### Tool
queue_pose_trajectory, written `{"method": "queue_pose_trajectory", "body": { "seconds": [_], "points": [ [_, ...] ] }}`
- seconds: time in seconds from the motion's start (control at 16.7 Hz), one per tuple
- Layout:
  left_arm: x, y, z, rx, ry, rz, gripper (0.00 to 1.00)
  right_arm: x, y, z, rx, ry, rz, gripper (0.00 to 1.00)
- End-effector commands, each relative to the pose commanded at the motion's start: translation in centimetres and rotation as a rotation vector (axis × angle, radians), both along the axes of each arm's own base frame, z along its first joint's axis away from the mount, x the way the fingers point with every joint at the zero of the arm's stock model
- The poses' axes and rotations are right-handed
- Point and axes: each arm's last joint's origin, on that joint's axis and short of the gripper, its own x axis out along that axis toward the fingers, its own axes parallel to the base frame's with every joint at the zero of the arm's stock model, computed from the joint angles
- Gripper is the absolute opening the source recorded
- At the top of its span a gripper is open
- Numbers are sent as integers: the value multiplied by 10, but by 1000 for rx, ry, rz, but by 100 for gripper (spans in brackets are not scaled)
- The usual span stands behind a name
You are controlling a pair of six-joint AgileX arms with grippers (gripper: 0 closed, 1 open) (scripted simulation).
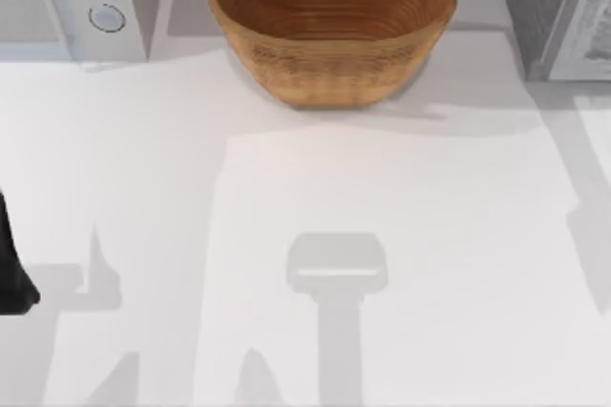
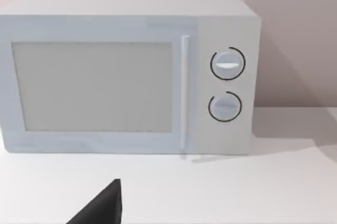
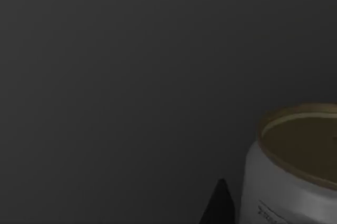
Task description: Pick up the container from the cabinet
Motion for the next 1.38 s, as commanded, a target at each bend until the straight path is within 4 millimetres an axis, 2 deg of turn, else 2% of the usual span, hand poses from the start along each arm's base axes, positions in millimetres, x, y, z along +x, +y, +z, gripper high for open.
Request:
{"method": "queue_pose_trajectory", "body": {
  "seconds": [0.12, 0.18, 0.78, 0.96, 1.2, 1.38],
  "points": [
    [0, 0, 0, 0, 0, 0, 100, 0, 0, 0, 0, 0, 0, 2],
    [0, 0, 0, 0, 0, 0, 100, 0, 0, 0, 0, 0, 0, 0],
    [0, 0, 0, 0, 0, 0, 100, -5, 0, 3, 1, 0, -3, 0],
    [0, 0, 0, 0, 0, 0, 100, -38, 1, 20, -1, 3, -15, 0],
    [0, 0, 0, 0, 0, 0, 100, -116, 3, 49, 1, -7, -9, 0],
    [0, 0, 0, 0, 0, 0, 100, -165, 3, 60, 2, -8, -1, 0]
  ]
}}
